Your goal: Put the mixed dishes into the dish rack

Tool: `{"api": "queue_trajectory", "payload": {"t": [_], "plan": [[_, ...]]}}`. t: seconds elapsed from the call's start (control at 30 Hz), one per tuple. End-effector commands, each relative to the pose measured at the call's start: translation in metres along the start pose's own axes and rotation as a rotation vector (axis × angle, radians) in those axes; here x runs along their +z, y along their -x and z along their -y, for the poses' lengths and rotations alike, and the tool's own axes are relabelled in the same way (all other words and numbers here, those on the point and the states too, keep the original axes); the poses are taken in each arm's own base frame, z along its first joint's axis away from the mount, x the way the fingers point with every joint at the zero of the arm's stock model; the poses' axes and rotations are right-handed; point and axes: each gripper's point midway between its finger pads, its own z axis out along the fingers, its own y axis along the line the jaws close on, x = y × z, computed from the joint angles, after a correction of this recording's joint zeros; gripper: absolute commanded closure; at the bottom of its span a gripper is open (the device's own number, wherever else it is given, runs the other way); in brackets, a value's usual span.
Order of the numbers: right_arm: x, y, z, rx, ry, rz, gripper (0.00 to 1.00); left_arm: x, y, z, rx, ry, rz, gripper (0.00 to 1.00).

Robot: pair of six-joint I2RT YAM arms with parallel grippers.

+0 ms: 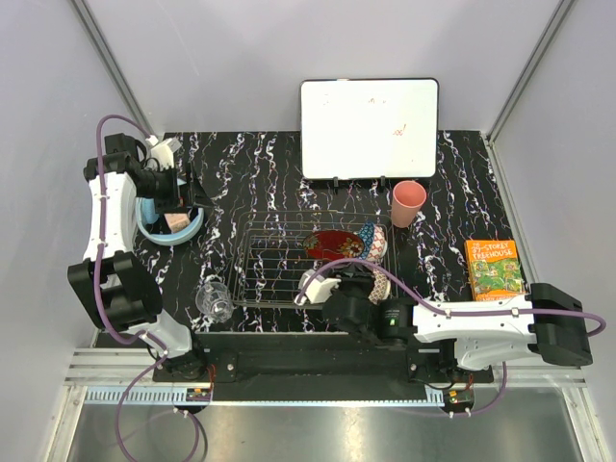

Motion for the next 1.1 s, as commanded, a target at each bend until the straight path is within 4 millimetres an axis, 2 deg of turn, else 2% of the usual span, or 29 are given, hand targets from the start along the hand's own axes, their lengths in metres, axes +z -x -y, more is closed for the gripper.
{"api": "queue_trajectory", "payload": {"t": [0.0, 0.07, 0.27, 0.4, 0.47, 0.53, 0.77, 1.07], "plan": [[-0.009, 0.011, 0.032, 0.105, -0.111, -0.003, 0.50, -0.014, 0.017, 0.007, 0.056, 0.014, 0.075, 0.01], [-0.012, 0.009, 0.043, 0.110, -0.146, -0.012, 0.44, -0.015, 0.018, 0.007, 0.060, 0.018, 0.078, 0.01], [-0.025, 0.010, 0.075, 0.155, -0.233, -0.023, 0.37, -0.016, 0.018, 0.006, 0.058, 0.027, 0.079, 0.01], [-0.036, 0.015, 0.102, 0.271, -0.270, 0.005, 0.30, -0.016, 0.016, 0.006, 0.058, 0.027, 0.076, 0.01], [-0.039, 0.017, 0.107, 0.290, -0.266, 0.020, 0.27, -0.016, 0.015, 0.006, 0.056, 0.026, 0.075, 0.01], [-0.039, 0.014, 0.106, 0.271, -0.269, 0.012, 0.27, -0.016, 0.013, 0.007, 0.063, 0.024, 0.073, 0.01], [-0.031, 0.002, 0.086, 0.222, -0.260, -0.021, 0.30, -0.018, 0.012, 0.006, 0.077, 0.035, 0.075, 0.01], [-0.022, -0.001, 0.063, 0.198, -0.219, -0.025, 0.36, -0.018, 0.015, 0.004, 0.081, 0.045, 0.078, 0.01]]}}
